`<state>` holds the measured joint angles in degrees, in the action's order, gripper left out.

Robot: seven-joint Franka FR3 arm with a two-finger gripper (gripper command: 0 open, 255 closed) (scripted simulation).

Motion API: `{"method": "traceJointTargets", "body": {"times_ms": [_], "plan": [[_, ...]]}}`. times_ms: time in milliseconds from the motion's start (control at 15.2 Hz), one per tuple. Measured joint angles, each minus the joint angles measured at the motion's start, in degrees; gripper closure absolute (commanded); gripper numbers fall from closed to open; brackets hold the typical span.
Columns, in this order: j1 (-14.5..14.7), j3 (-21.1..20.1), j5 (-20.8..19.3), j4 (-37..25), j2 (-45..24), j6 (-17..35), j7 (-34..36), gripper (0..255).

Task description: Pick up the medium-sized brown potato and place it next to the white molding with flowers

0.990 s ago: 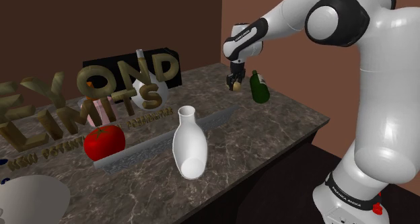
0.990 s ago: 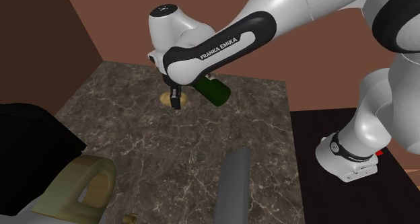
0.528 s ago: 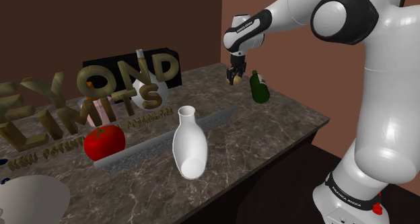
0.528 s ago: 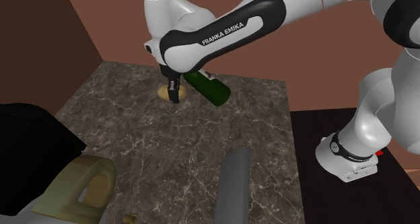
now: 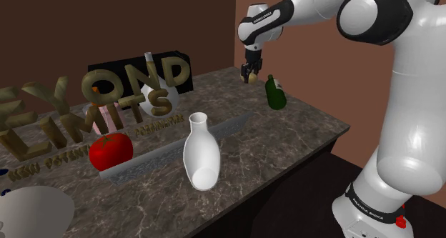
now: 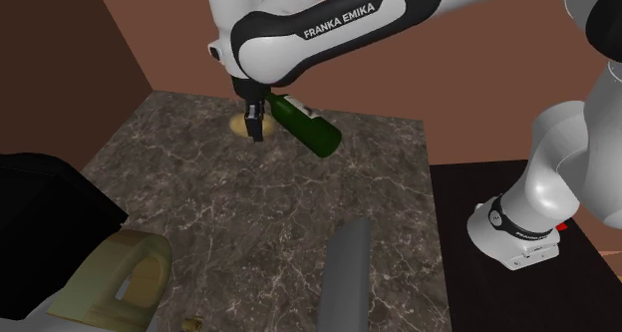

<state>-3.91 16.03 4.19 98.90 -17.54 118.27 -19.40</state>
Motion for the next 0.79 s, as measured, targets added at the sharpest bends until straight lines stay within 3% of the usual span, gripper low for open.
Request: {"method": "traceJointTargets", "body": {"times_ms": [792], "plan": [[-0.1,0.3,-0.7,-6.7,1.8,-8.5,0.3,255]]}}
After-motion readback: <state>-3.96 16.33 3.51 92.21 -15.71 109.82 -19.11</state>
